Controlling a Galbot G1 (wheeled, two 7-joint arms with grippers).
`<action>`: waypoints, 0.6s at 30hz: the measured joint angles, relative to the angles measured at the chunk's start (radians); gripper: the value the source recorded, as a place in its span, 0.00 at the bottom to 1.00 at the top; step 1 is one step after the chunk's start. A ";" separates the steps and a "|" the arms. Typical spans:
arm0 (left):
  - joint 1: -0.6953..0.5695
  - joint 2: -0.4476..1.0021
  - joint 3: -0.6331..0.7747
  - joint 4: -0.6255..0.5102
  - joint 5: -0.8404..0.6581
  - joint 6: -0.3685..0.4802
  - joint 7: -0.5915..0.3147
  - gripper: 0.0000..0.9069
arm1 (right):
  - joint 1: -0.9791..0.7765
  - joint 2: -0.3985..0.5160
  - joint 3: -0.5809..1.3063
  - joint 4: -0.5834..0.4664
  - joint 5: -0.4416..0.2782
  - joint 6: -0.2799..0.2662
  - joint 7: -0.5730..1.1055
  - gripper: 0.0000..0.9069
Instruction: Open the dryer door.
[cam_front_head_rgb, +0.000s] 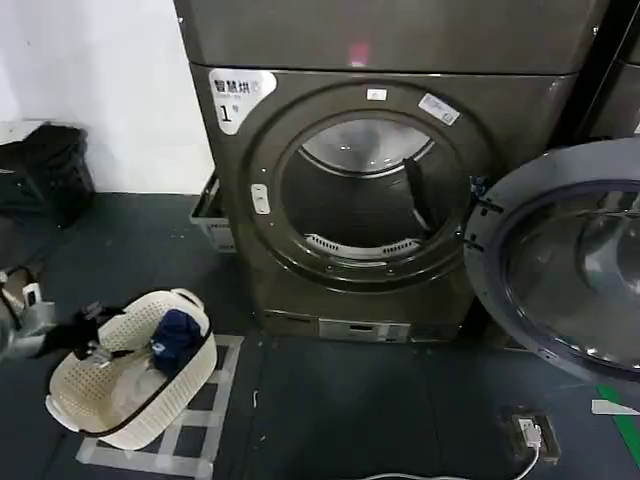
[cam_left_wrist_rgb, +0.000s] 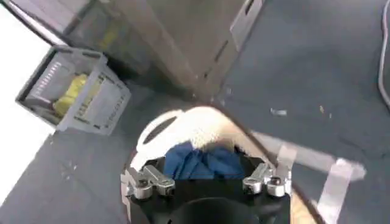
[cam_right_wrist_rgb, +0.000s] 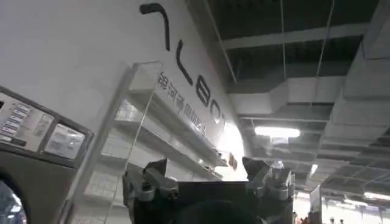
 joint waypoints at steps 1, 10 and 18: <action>0.004 0.005 0.000 0.002 0.011 -0.007 0.008 1.00 | -0.001 0.000 0.000 0.001 0.000 0.000 0.000 1.00; 0.008 0.005 -0.002 0.002 0.043 0.000 0.007 1.00 | -0.013 0.003 0.013 0.013 -0.002 -0.005 -0.030 1.00; 0.012 0.012 -0.001 0.001 0.102 -0.014 0.065 1.00 | -0.018 0.010 0.020 0.032 -0.010 -0.013 -0.050 1.00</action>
